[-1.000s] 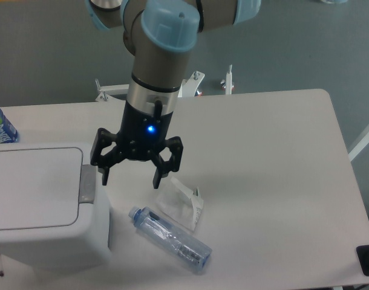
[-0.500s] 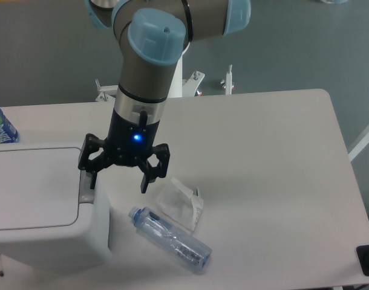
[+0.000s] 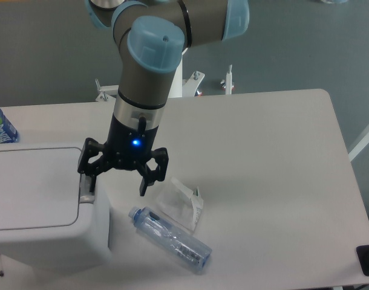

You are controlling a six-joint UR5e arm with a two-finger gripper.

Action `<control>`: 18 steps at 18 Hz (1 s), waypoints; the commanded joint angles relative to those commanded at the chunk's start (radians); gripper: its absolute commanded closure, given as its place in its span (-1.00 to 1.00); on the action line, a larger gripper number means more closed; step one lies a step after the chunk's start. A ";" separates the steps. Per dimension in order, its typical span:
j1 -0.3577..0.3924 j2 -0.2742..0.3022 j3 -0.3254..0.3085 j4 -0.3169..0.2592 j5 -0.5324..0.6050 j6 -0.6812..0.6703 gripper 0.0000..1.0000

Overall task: Open the trash can
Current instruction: 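Push the gripper fingers against the lid edge to flip the lid open, then lift the gripper up and away from the opened trash can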

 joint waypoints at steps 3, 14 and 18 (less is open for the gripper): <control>0.000 -0.002 0.002 0.000 0.000 0.000 -1.00; 0.127 0.072 0.051 0.043 0.029 0.061 -1.00; 0.199 0.095 0.041 0.035 0.198 0.127 -1.00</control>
